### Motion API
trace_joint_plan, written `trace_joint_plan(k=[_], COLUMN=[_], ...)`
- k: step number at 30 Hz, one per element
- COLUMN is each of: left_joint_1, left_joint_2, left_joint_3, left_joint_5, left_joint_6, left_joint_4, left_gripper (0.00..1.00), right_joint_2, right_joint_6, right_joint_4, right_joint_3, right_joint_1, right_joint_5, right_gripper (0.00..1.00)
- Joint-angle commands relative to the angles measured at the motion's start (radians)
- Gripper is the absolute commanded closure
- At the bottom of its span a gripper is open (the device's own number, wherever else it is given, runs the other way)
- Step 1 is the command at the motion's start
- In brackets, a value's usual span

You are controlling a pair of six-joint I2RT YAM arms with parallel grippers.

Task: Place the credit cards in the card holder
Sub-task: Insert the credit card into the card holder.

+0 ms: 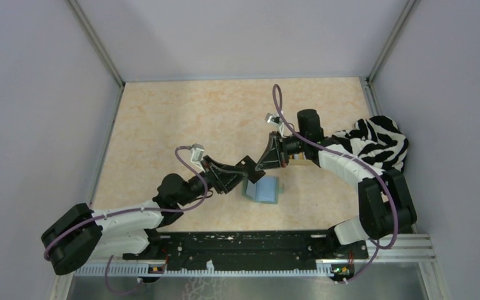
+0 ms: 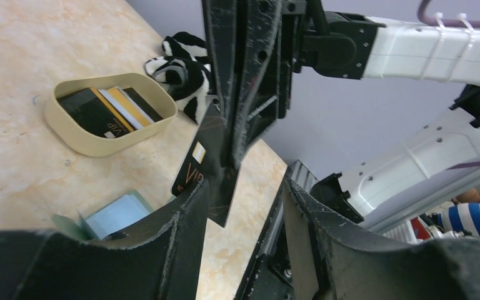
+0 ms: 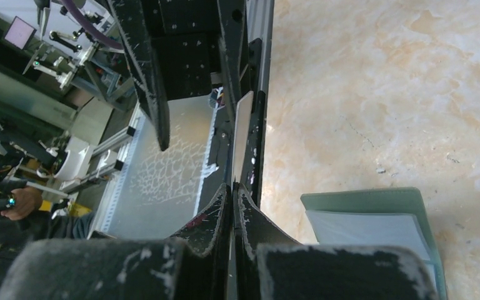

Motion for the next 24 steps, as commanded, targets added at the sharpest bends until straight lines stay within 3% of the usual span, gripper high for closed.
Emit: trace_joint_plan(k=[1,5,8,12,24], left_joint_1=[0.056,0.085,0.096,0.117,0.145], left_joint_2=[0.002,-0.029,-0.082,-0.138,-0.144], left_joint_3=[0.011,-0.013,-0.027,-0.026,-0.023], left_joint_5=[0.039,0.077,0.090,0.086,0.115], left_joint_6=[-0.050,-0.056,-0.038,-0.023,-0.009], left_joint_4=[-0.060,-0.045,-0.071,-0.185,-0.224], left_gripper=[0.47,0.46,0.43,0.41,0.43], right_joint_2=[-0.009,-0.011,-0.013,-0.014,-0.010], right_joint_6=[-0.121,-0.147,-0.252,-0.254,-0.251], right_joint_4=[-0.080,-0.119,-0.220,-0.222,-0.210], right_joint_3=[0.057,0.072,0.099,0.100,0.091], right_joint_1=[0.023,0.023,0.023,0.023,0.025], right_joint_5=[-0.030,0.001,0.026,0.021,0.002], right_gripper=[1.00,1.00,1.00,1.00,1.00])
